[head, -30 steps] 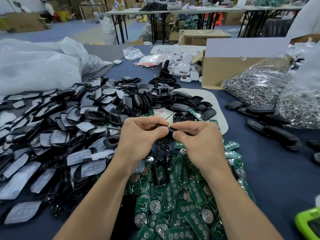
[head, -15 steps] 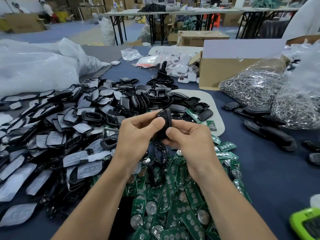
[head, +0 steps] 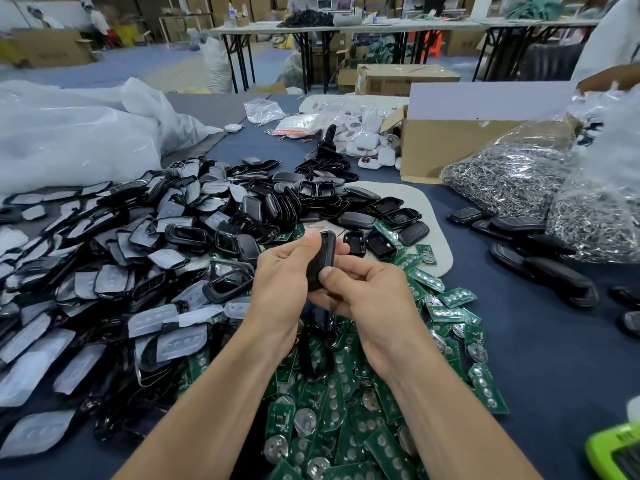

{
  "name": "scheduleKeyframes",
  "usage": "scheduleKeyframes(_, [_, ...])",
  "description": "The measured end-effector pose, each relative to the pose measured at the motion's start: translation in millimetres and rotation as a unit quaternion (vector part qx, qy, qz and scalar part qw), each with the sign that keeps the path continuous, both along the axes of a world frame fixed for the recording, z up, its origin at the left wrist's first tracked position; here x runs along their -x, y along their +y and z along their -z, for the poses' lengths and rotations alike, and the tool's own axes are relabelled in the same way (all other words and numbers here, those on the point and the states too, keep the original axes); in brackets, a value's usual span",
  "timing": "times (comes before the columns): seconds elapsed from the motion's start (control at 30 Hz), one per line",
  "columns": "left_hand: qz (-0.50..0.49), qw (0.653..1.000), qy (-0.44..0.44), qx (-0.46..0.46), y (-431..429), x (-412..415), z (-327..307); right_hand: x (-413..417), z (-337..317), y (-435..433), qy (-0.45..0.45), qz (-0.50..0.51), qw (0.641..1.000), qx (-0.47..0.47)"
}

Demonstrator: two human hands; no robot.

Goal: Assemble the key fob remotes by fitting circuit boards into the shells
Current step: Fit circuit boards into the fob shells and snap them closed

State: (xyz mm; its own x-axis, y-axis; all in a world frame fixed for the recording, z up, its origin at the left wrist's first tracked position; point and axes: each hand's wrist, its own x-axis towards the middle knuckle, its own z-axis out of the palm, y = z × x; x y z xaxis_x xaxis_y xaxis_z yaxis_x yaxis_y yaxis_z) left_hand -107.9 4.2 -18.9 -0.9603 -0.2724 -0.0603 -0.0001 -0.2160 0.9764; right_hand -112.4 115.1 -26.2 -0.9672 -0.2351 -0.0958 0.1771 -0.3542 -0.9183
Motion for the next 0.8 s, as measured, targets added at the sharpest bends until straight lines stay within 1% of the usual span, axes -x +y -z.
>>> scheduleKeyframes(0.07, [0.003,1.000,0.007,0.024,-1.9,1.0,3.9,4.0,-0.8,6.0,-0.001,-0.015,1.000,-0.020])
scheduleKeyframes(0.1, [0.003,0.999,0.017,0.046,-2.8,0.9,6.1,7.8,-2.2,11.1,-0.010,-0.012,1.000,-0.014])
scheduleKeyframes(0.13, [0.002,0.997,0.032,0.064,-3.6,0.5,7.3,13.3,-3.3,18.4,-0.031,0.000,0.999,0.027])
scheduleKeyframes(0.17, [-0.003,0.996,0.050,0.072,-4.6,-0.1,8.3,17.6,-4.7,27.2,-0.061,0.012,0.991,0.115])
scheduleKeyframes(0.2, [-0.013,0.996,0.064,0.066,-5.7,-0.2,7.9,20.3,-6.0,36.7,-0.083,0.015,0.971,0.223])
scheduleKeyframes(0.23, [-0.029,0.995,0.072,0.057,-7.2,0.1,7.3,22.4,-7.8,44.7,-0.083,0.019,0.951,0.299])
scheduleKeyframes(0.27, [-0.047,0.995,0.077,0.053,-8.8,0.7,6.4,24.2,-9.1,49.5,-0.071,0.023,0.944,0.322])
scheduleKeyframes(0.3, [-0.066,0.993,0.078,0.059,-10.6,1.4,5.5,25.1,-9.7,49.6,-0.053,0.043,0.954,0.291])
scheduleKeyframes(0.33, [-0.087,0.990,0.077,0.076,-11.9,1.9,5.4,26.1,-7.4,46.5,-0.030,0.087,0.971,0.221])
scheduleKeyframes(0.37, [-0.111,0.986,0.071,0.102,-12.4,1.8,5.6,27.5,-3.6,42.4,-0.007,0.154,0.981,0.119])
scheduleKeyframes(0.4, [-0.135,0.980,0.063,0.135,-12.5,1.4,5.4,28.8,-0.5,39.0,0.025,0.222,0.975,-0.009])
scheduleKeyframes(0.43, [-0.157,0.971,0.054,0.171,-12.2,1.2,5.3,29.0,1.9,36.5,0.070,0.259,0.953,-0.144])
scheduleKeyframes(0.47, [-0.174,0.962,0.048,0.206,-12.2,1.6,6.2,29.6,4.5,34.8,0.121,0.259,0.921,-0.263])
scheduleKeyframes(0.5, [-0.188,0.952,0.043,0.238,-12.1,2.7,7.5,30.9,7.4,33.1,0.168,0.222,0.889,-0.364])
scheduleKeyframes(0.53, [-0.197,0.943,0.036,0.267,-12.2,3.7,8.9,32.7,11.5,31.9,0.197,0.154,0.857,-0.450])
scheduleKeyframes(0.57, [-0.203,0.933,0.027,0.297,-12.1,4.4,9.5,35.4,15.4,29.8,0.215,0.082,0.819,-0.526])
scheduleKeyframes(0.6, [-0.204,0.922,0.020,0.327,-11.4,4.5,9.5,36.5,18.6,27.0,0.231,0.024,0.773,-0.590])
scheduleKeyframes(0.63, [-0.202,0.911,0.019,0.358,-10.5,3.7,9.7,37.1,20.3,23.8,0.251,-0.004,0.734,-0.631])
scheduleKeyframes(0.67, [-0.197,0.902,0.020,0.383,-9.1,2.8,9.8,37.0,20.9,21.6,0.260,-0.002,0.721,-0.642])
scheduleKeyframes(0.7, [-0.192,0.895,0.020,0.402,-8.0,1.7,9.4,36.6,20.3,21.7,0.256,0.023,0.740,-0.622])
scheduleKeyframes(0.73, [-0.185,0.890,0.020,0.416,-6.9,1.0,9.3,35.9,19.4,23.3,0.242,0.057,0.769,-0.589])
scheduleKeyframes(0.8, [-0.169,0.882,0.021,0.439,-4.9,-0.7,8.7,32.8,17.4,26.3,0.211,0.108,0.811,-0.535])
